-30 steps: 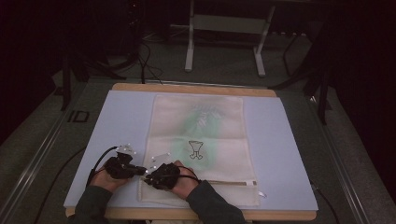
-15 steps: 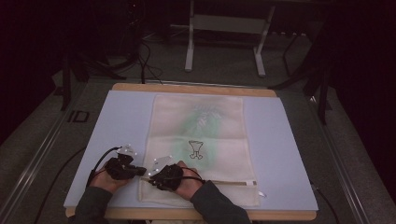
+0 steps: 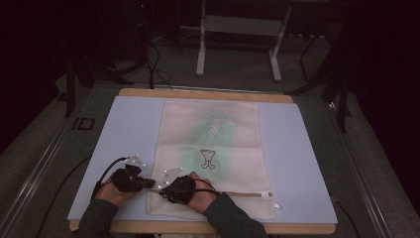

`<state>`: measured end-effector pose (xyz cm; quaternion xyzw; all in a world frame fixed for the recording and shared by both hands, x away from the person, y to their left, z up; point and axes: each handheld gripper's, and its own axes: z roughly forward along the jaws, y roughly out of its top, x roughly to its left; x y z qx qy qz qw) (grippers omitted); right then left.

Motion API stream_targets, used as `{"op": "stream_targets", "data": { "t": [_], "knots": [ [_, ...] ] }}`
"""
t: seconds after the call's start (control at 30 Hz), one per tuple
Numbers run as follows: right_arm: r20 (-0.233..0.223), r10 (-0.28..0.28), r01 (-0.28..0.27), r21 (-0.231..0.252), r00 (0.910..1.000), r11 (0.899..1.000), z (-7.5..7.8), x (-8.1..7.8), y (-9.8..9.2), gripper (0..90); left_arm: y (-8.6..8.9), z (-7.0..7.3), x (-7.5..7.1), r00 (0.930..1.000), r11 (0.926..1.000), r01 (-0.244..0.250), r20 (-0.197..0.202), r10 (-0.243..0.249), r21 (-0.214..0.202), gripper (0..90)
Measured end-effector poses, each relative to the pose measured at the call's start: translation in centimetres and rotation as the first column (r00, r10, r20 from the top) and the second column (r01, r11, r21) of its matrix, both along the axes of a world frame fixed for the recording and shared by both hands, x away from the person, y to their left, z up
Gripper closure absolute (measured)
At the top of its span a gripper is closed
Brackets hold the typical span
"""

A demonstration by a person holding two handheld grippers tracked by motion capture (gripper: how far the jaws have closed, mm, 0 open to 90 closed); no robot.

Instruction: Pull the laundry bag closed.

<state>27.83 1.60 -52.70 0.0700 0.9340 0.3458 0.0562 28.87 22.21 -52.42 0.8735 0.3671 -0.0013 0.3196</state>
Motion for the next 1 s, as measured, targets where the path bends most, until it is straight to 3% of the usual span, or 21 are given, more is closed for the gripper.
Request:
{"op": "stream_targets", "data": {
  "t": [0.53,1.0],
  "knots": [
    [0.031,0.013,-0.012,-0.056,0.9994,0.998,0.6,-0.4,-1.5,82.2,0.1,-0.1,0.0,1.0000,0.9999,0.005,0.003,-0.005,-0.010,90.0],
    [0.030,0.012,-0.010,-0.085,0.9995,0.996,0.9,-0.8,-3.0,82.2,0.0,-0.1,0.0,1.0000,1.0000,0.004,0.008,-0.004,-0.005,90.0]
  ]
}}
